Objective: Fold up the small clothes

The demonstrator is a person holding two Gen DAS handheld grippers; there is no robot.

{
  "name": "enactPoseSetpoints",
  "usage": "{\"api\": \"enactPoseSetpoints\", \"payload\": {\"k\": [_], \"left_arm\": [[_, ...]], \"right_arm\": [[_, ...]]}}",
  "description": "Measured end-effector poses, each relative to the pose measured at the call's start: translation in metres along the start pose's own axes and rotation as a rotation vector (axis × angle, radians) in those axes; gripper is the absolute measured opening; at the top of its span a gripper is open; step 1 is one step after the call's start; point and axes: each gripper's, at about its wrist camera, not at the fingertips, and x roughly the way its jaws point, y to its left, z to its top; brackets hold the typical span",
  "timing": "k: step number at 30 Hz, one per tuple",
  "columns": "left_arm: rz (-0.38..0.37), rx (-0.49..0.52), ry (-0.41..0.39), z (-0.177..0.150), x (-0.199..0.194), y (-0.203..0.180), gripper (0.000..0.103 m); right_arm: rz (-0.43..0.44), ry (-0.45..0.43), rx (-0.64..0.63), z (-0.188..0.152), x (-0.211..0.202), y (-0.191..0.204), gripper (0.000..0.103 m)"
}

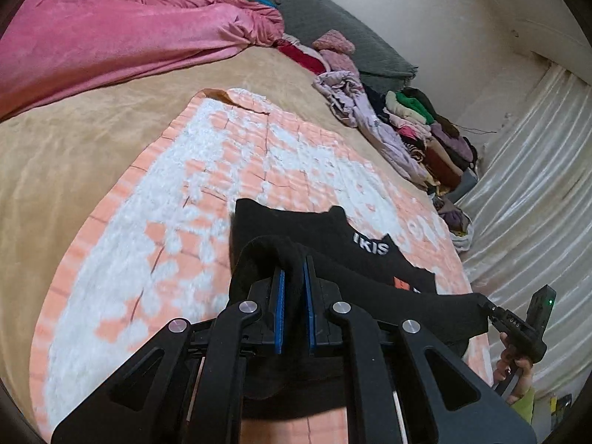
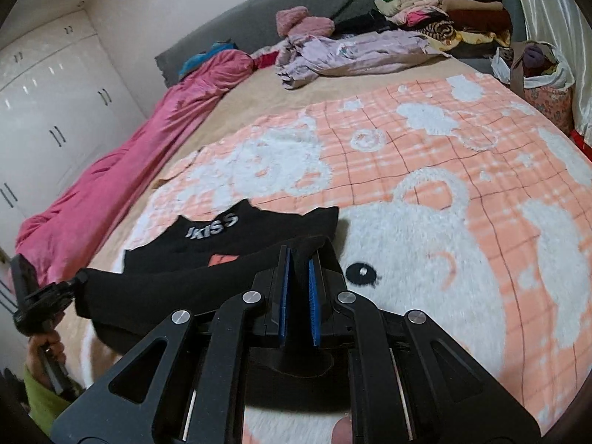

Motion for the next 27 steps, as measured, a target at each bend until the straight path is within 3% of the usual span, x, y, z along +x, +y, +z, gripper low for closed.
{"api": "enactPoseSetpoints", "payload": {"k": [6,9,12,17,19,21,23,27], "left_arm": [[0.039,-0.031,0.038,0.01,0.04,0.013,0.012],[0.033,-0.028,0.038,0.007,0.047,0.017,0.012],[0.012,-0.035,0.02,0.002,0.047,0.023,0.014],[0.002,-0.014,-0.006,0.004,0.042,0.021,0.016],[0.01,0.011,-0.035,0.005,0.035,0.017,0.027],[0.06,0.034,-0.077,0.007,0.025,0.013,0.06],[0.098,0.068,-0.11,0.01,0.013,0.01,0.06],[0.068,0.184,-0.081,0.004,-0.001,-0.014,0.06]], "right_arm": [[-0.045,0.047,0.053,-0.001,0.039,-0.021,0.01],[-0.105,0.038,0.048,-0.004,0.04,-0.031,0.041],[-0.092,0.028,0.085,-0.003,0.035,-0.042,0.041],[-0.102,-0.051,0.003,-0.003,0.01,-0.024,0.041],[-0.074,-0.073,-0.056,-0.005,-0.001,-0.009,0.043],[-0.023,-0.064,-0.159,-0.013,-0.008,0.015,0.046],[0.015,-0.032,-0.257,-0.022,-0.009,0.039,0.046],[0.106,0.078,-0.396,-0.044,0.003,0.08,0.046]]}}
